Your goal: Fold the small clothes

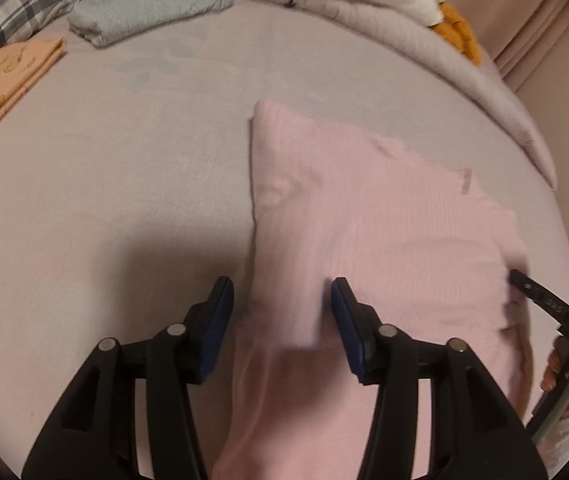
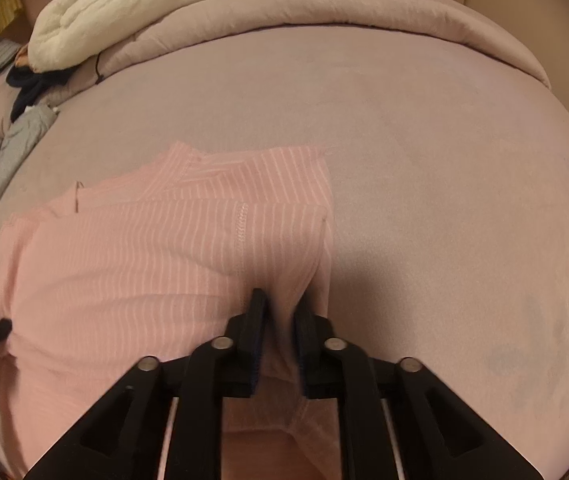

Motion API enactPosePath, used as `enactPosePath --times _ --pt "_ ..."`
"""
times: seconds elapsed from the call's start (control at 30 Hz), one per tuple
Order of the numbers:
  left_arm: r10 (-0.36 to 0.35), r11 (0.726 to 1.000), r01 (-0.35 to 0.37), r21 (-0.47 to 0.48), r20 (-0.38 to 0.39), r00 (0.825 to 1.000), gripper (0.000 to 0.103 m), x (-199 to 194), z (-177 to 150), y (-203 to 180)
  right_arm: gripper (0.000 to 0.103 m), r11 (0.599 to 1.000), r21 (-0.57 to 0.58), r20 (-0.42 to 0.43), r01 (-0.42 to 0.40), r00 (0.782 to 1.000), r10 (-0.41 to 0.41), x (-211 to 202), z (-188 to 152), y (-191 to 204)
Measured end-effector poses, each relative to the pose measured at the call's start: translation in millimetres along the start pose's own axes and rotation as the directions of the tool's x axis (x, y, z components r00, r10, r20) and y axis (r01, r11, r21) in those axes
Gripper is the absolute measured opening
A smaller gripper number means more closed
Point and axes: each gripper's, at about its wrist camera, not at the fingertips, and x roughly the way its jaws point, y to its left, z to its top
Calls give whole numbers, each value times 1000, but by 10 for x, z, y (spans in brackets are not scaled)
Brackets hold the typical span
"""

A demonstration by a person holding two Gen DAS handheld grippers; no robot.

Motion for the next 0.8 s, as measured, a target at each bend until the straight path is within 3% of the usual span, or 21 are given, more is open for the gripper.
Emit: enactPosePath --times 0.07,0.13,0.2,0.3,0.4,0.6,0.8 --pt "-22 1000 22 19 41 999 68 -209 -40 -25 64 1000 -7 34 19 999 -19 -142 -58 -9" --pt "-48 999 45 28 93 995 80 -474 -101 -43 72 999 -24 85 40 996 -38 -310 -116 -13" --pt "-72 997 69 26 120 990 88 -654 -163 -49 72 998 -55 130 41 991 -34 -566 -192 -37" --pt "-134 991 131 28 139 981 93 -889 -333 -32 77 998 -66 198 -20 980 33 -962 -351 -126" --pt "-170 985 169 19 118 978 94 -956 -551 17 90 995 -68 249 -72 965 87 -1280 -605 -228" --pt "-137 990 138 -10 54 989 93 -896 -1067 172 91 992 -27 189 -127 973 130 -1275 -1089 -419" --pt "-176 983 175 -60 -4 984 92 -817 -1413 279 91 988 -4 94 -155 983 154 -1121 -1488 -454"
